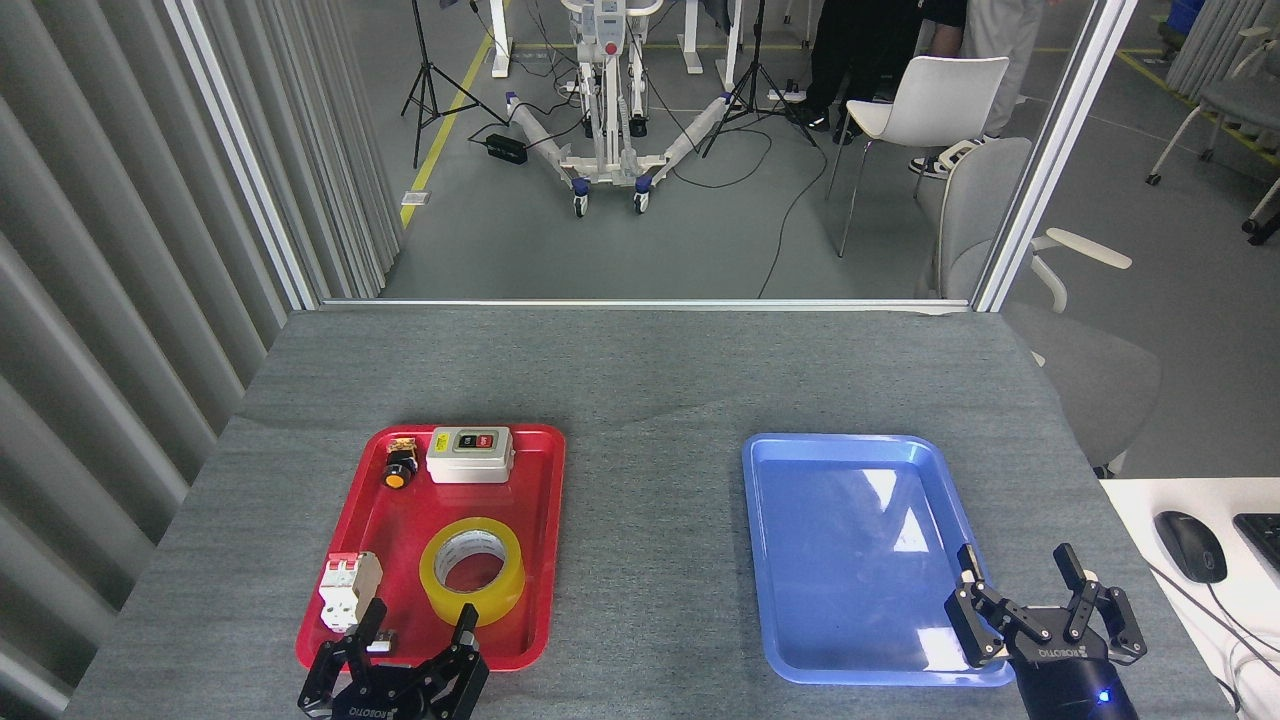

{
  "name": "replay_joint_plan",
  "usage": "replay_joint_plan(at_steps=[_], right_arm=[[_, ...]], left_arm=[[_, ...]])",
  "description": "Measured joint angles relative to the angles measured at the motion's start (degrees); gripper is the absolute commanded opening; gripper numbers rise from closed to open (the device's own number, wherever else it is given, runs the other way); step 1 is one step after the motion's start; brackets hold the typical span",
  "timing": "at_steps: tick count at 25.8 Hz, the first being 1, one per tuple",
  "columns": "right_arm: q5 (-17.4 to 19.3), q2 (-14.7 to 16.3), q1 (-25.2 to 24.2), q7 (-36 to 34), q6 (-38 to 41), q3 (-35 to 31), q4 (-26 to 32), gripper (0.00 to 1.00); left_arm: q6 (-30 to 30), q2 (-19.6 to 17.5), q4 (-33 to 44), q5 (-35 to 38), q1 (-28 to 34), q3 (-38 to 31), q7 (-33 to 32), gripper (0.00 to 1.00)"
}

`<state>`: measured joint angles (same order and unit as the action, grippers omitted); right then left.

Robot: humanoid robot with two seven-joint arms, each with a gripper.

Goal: Place and move tape with both arms

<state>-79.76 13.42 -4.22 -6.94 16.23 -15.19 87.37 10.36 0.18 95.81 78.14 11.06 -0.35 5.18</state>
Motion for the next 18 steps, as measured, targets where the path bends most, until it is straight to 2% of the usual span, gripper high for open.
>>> replay_joint_plan(at_steps=[18], right_arm=[[0.03,-0.47,-1.27,-0.37,-0.07,0.19,0.11,1.0]], left_arm=[[0.26,-0.05,0.31,-1.49,-0.78,-1.19,0.47,1.0]])
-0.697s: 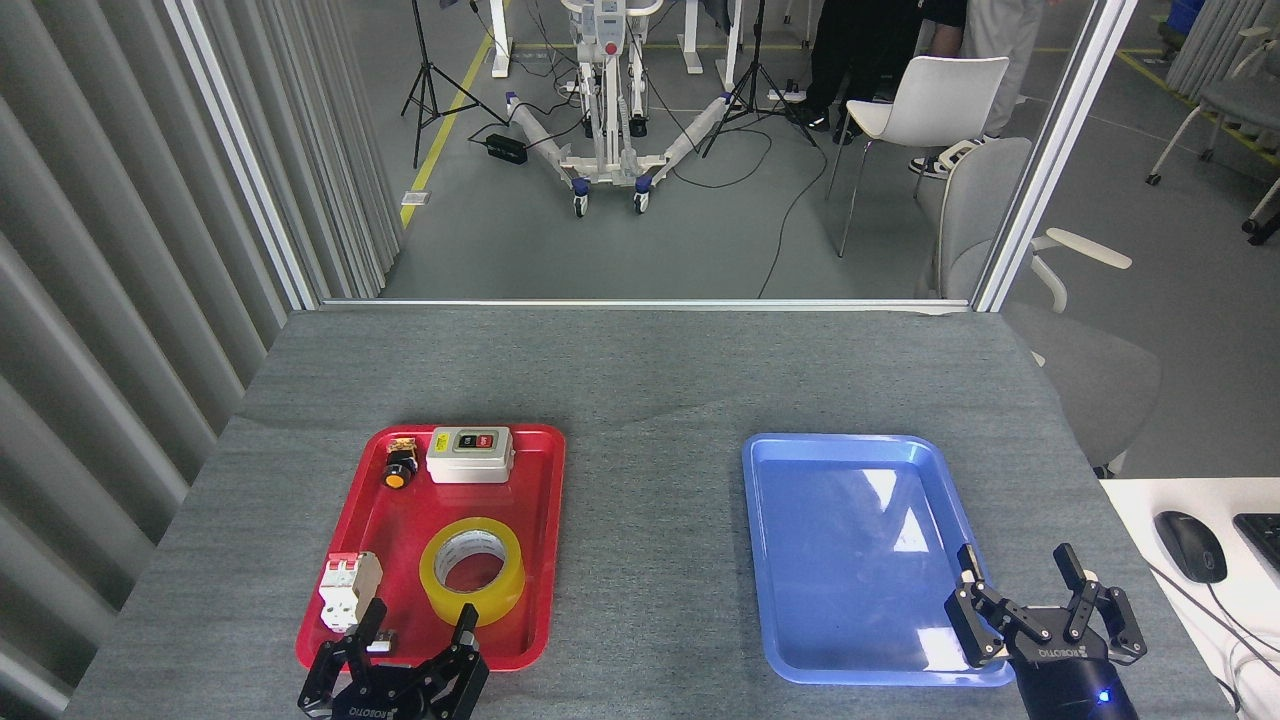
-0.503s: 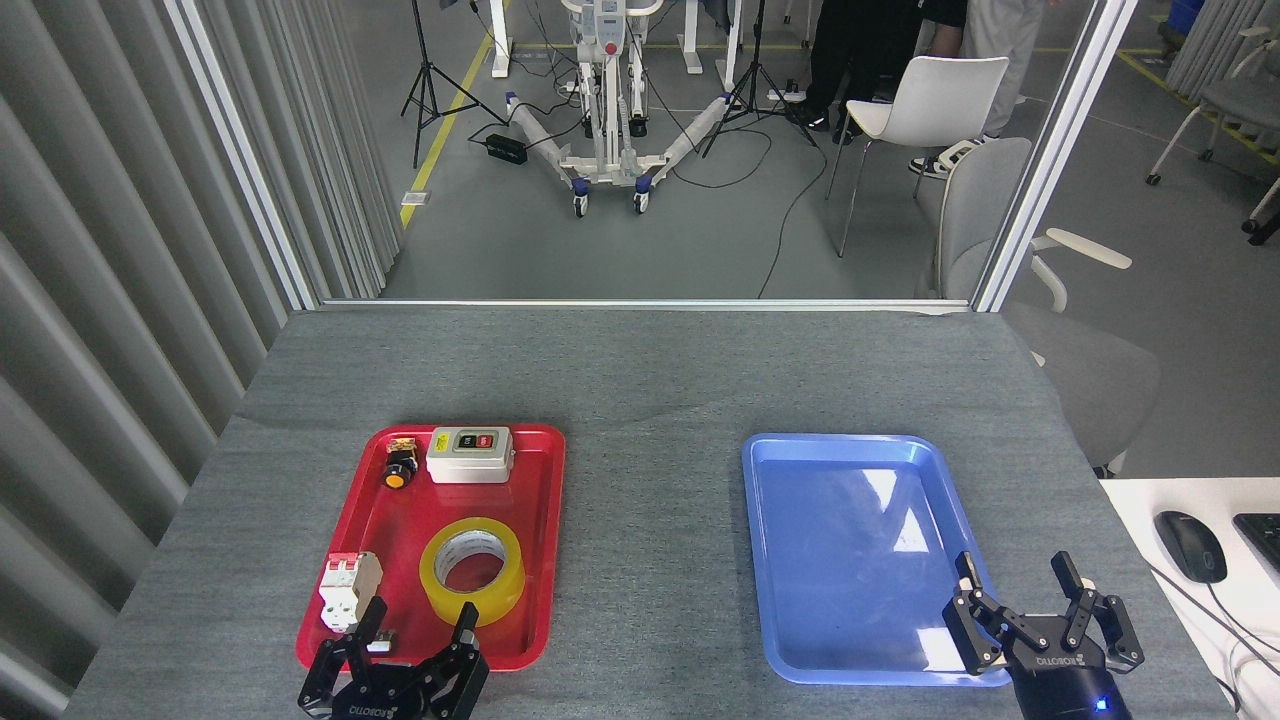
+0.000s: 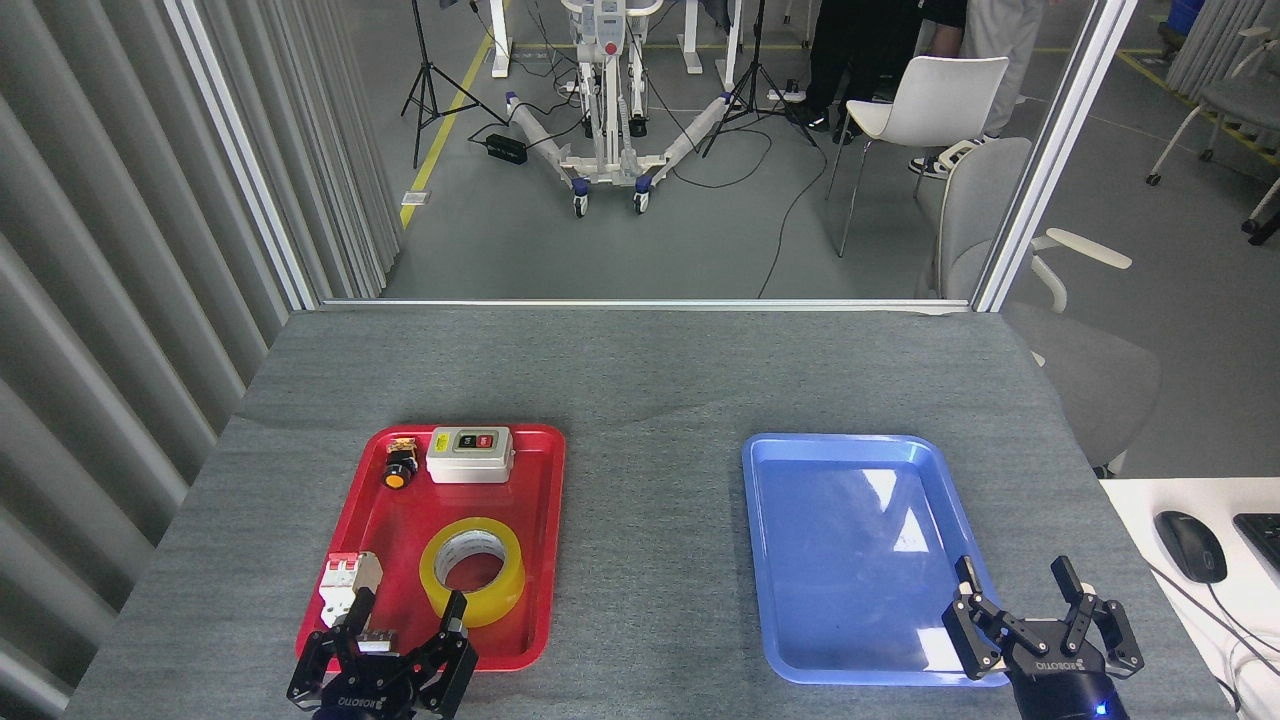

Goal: Place and move tape with both arms

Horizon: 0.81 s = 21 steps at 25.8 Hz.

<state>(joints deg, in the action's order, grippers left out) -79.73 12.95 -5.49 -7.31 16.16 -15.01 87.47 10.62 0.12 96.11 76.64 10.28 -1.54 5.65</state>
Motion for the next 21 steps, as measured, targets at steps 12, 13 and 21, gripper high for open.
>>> replay_joint_plan(at_steps=[12,13,21], right_arm=[[-0.07,-0.81,-0.04,-0.28,0.0,-0.09,0.07,1.0],[-0.07,-0.86,-0.04,-0.23,0.0,-0.1,0.07,1.0],[-0.15,-1.2,0.03,0.21,0.0,-0.19,0.13,1.0]], left_arm=[[0.02,-0.55,0.84,0.01,0.22,-0.07,0.0,1.0],[0.02,-0.59,0.9,0.02,0.27,-0.07,0.0,1.0],[0.03,-1.18,1.08,0.08,0.62,-0.07,-0.05,1.0]])
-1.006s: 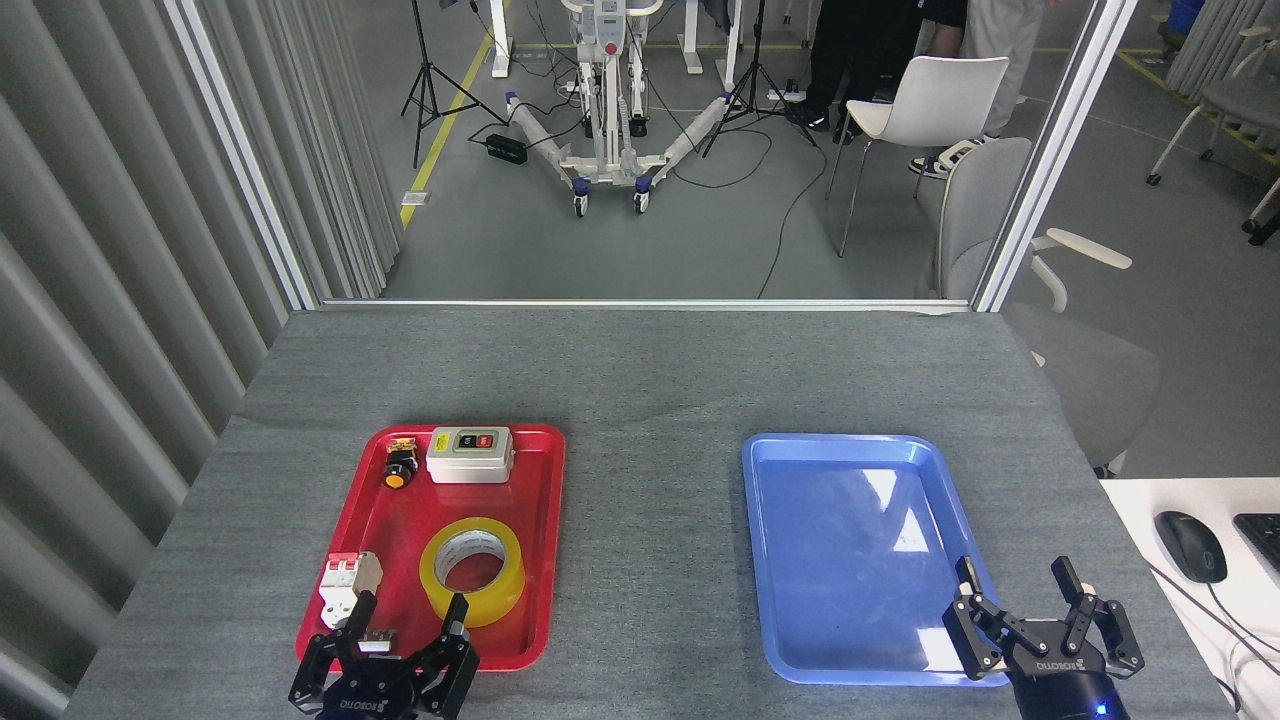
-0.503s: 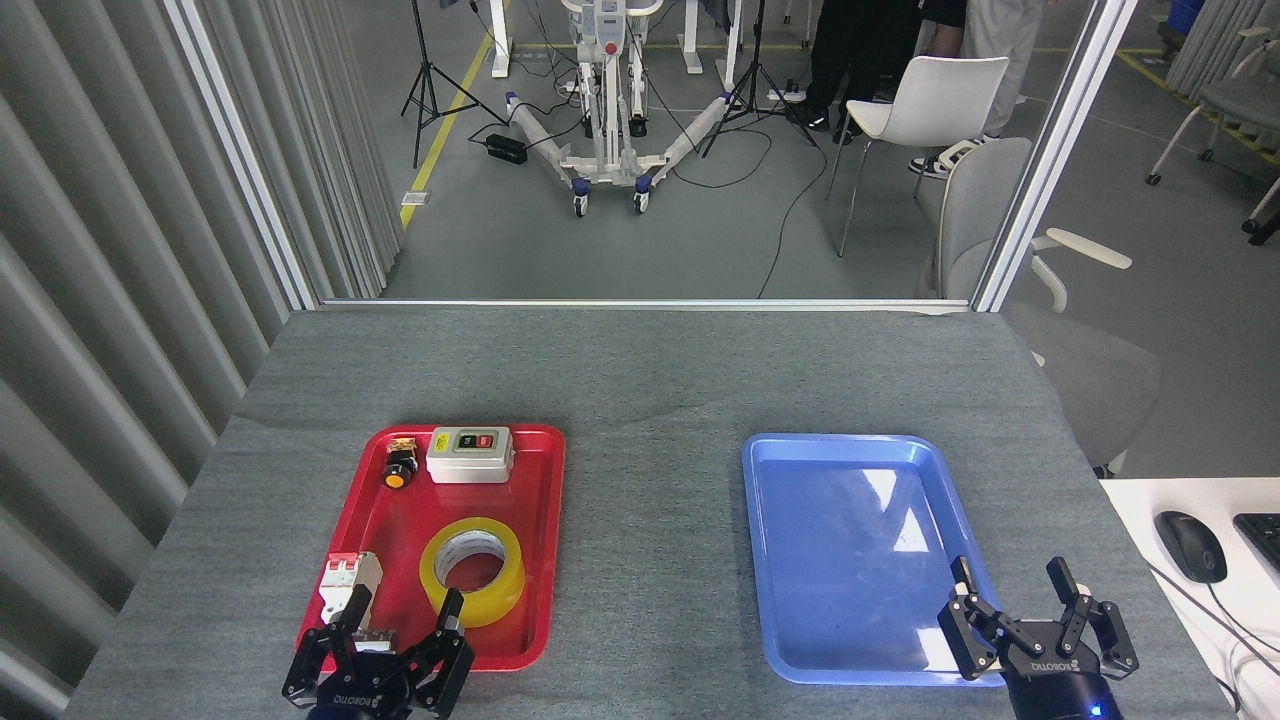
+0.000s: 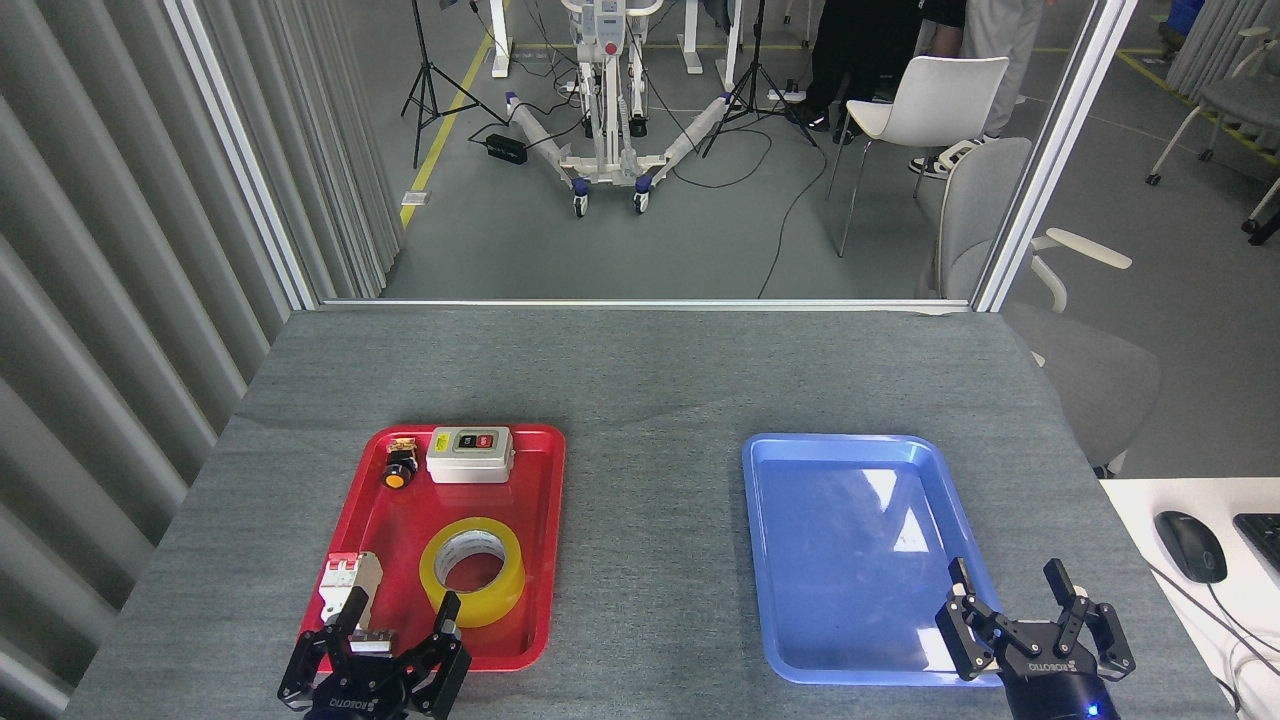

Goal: Place and move tape with both arms

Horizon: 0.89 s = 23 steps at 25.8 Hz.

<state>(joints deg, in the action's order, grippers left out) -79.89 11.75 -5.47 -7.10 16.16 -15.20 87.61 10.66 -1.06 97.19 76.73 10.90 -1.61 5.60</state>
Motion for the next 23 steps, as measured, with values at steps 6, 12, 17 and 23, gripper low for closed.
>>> replay_joint_plan(at_steps=[6,12,17,23], right_arm=[[-0.08,-0.05,-0.29,0.18,0.0,-0.01,0.15,1.0],[-0.26,-0.32,-0.52,0.33,0.0,0.06,0.66,1.0],[-0.35,-0.6,-0.52,1.14,-0.06,0.01,0.72,1.0],[-0.35,-0.66,-0.53,2.9,-0.09,-0.04,0.77,1.0]], left_arm=[[-0.56,-0.24,0.01,-0.01,-0.1,-0.16,-0.01,1.0],[-0.88,-0.27,0.01,0.03,-0.14,-0.58,-0.15,1.0],[-0.98,-0.29,-0.16,0.01,-0.24,-0.84,-0.23,1.0],[-0.98,-0.28,-0.25,0.09,-0.17,-1.29,-0.2,1.0]])
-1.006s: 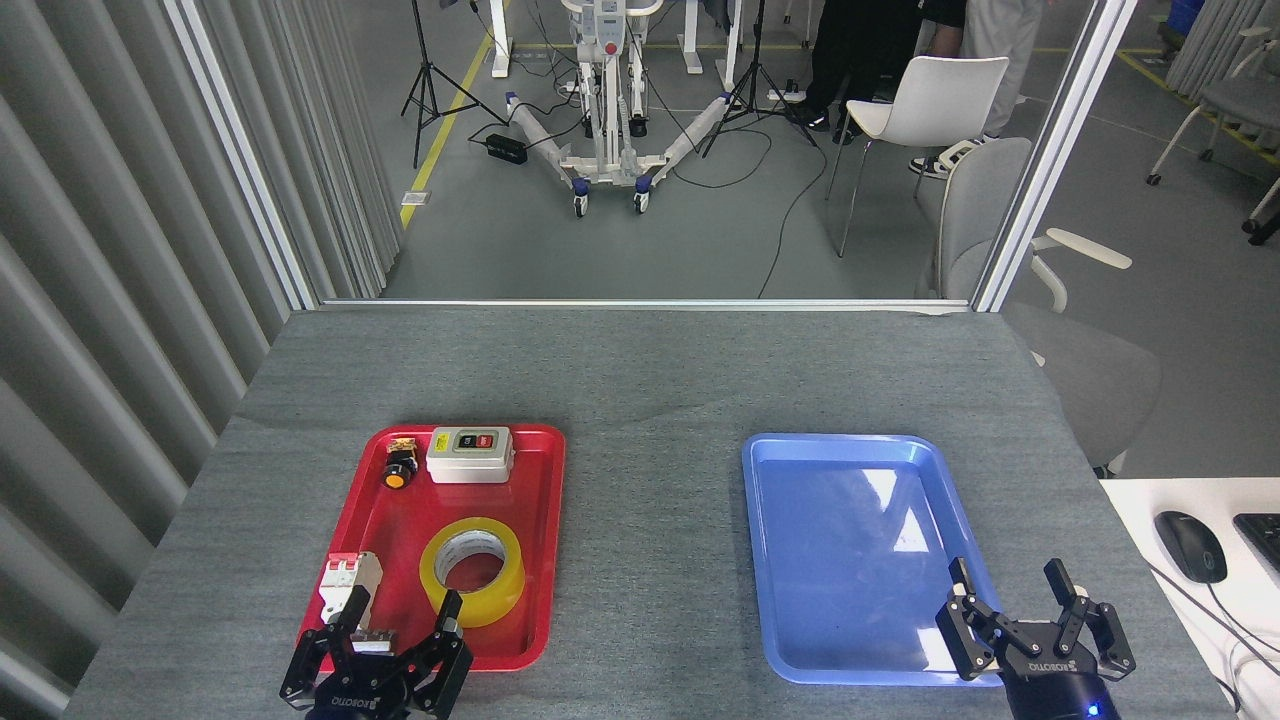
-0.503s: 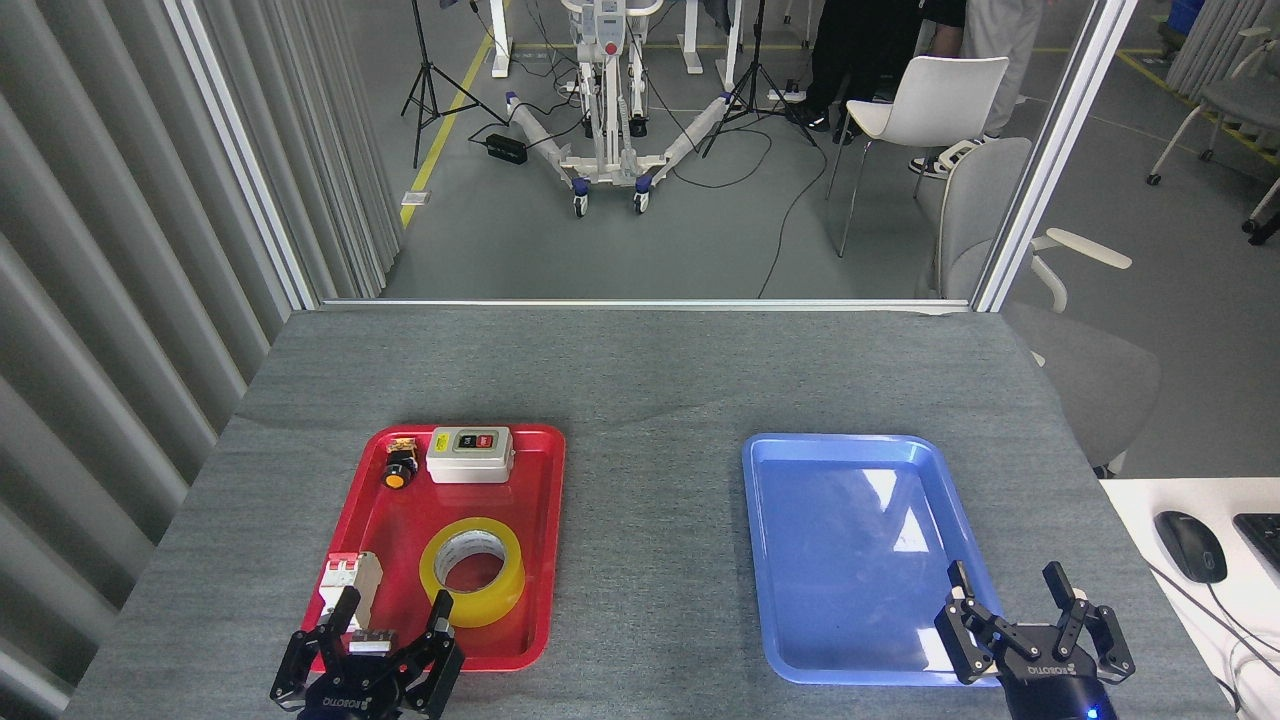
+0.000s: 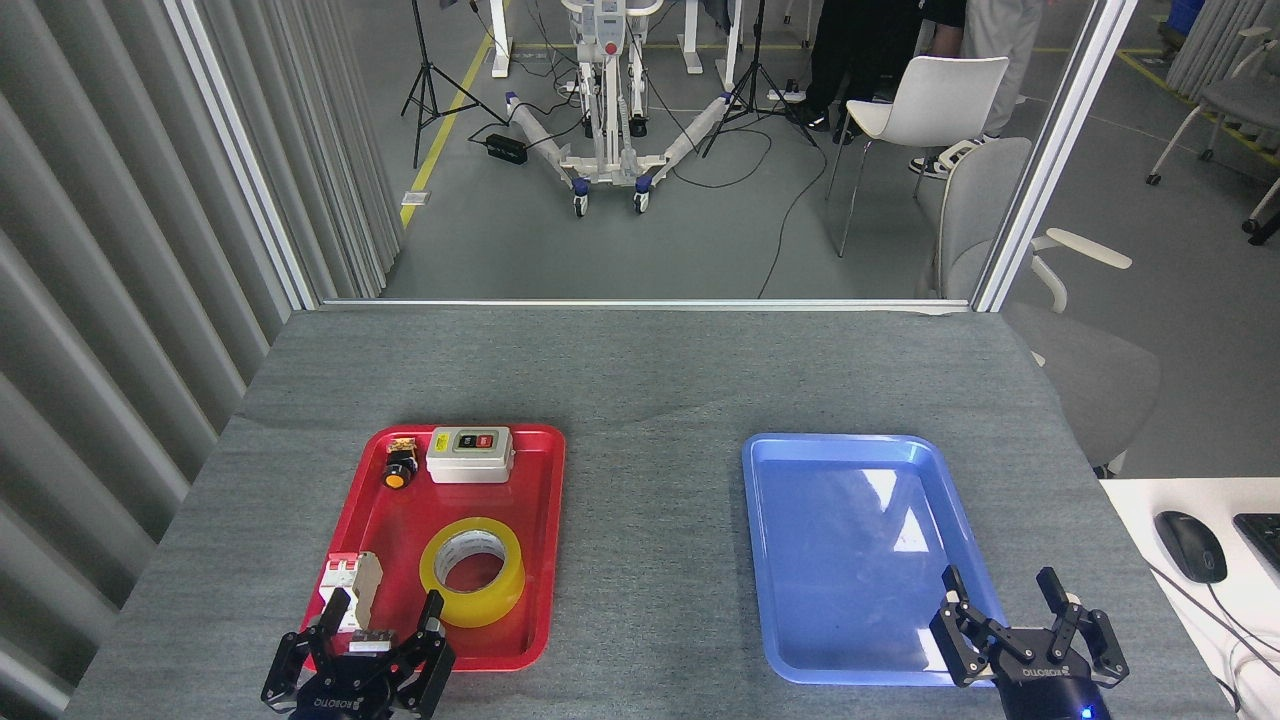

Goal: Place and move tape with both arms

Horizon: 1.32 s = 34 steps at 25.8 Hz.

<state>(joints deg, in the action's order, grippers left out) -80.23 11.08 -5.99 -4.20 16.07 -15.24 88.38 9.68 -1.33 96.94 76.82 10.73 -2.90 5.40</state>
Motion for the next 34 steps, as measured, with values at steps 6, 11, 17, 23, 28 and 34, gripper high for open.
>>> replay_joint_plan(at_steps=[6,11,17,23,28,34], right_arm=[[0.05,0.11,0.1,0.8,0.0,0.01,0.01,1.0],[0.06,0.12,0.24,2.51,0.09,-0.03,0.03,1.0],[0.07,0.17,0.28,2.88,0.11,0.02,0.04,1.0],[0.07,0.17,0.27,3.07,0.11,0.09,0.04,1.0],[0.06,0.19,0.0,3.25,0.11,0.05,0.04,1.0],[0.05,0.29,-0.07,3.47,0.11,-0.14,0.04,1.0]], left_arm=[[-0.1,0.43,0.2,0.0,-0.52,-0.11,0.13,1.0],[-0.58,0.53,0.24,-0.09,-0.98,-0.08,0.14,1.0],[-0.62,0.6,0.15,-0.07,-1.13,0.1,0.14,1.0],[-0.62,0.91,0.66,0.03,-1.08,0.64,-0.39,1.0],[-0.52,2.01,-6.96,0.65,-6.47,0.82,-0.45,1.0],[-0.67,2.18,-16.2,0.34,-15.69,0.79,-0.26,1.0]])
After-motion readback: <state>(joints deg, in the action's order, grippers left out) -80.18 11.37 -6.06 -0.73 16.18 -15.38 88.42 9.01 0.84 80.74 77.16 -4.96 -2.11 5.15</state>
